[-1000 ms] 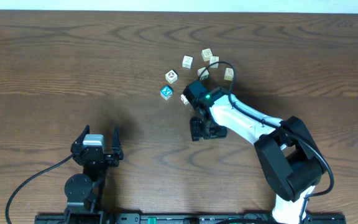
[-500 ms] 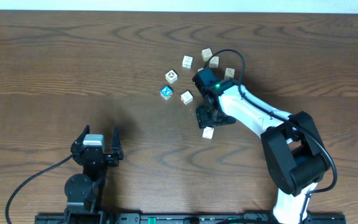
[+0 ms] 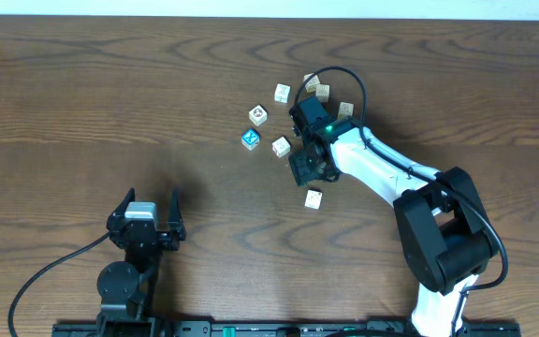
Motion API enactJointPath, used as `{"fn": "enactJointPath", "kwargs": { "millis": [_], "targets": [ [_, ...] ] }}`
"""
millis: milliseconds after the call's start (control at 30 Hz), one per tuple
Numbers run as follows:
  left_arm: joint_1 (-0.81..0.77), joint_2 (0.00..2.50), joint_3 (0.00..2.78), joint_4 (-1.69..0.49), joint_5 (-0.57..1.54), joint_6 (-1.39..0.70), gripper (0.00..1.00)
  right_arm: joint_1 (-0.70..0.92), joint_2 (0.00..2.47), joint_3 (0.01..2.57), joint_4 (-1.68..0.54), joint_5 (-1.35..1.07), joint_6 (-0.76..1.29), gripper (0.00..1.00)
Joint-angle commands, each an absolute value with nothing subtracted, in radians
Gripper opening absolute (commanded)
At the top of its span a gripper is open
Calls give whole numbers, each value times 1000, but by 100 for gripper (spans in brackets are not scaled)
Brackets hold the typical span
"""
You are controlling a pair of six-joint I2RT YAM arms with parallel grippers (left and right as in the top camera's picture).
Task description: Lift 3 blocks
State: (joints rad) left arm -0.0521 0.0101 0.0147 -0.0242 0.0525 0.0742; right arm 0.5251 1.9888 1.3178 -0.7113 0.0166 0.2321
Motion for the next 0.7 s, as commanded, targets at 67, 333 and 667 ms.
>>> {"fn": "enactJointPath", "kwargs": {
  "millis": [67, 333, 667],
  "targets": [
    [-47, 4, 4, -70, 43, 62, 76, 519, 1995, 1336, -684, -16, 212, 42],
    [-47, 4, 4, -70, 43, 62, 76, 517, 1995, 1335, -688, 29, 251, 15],
    [-47, 4, 4, -70, 43, 62, 76, 440, 1828, 1340, -836, 115, 362, 6]
  ]
}}
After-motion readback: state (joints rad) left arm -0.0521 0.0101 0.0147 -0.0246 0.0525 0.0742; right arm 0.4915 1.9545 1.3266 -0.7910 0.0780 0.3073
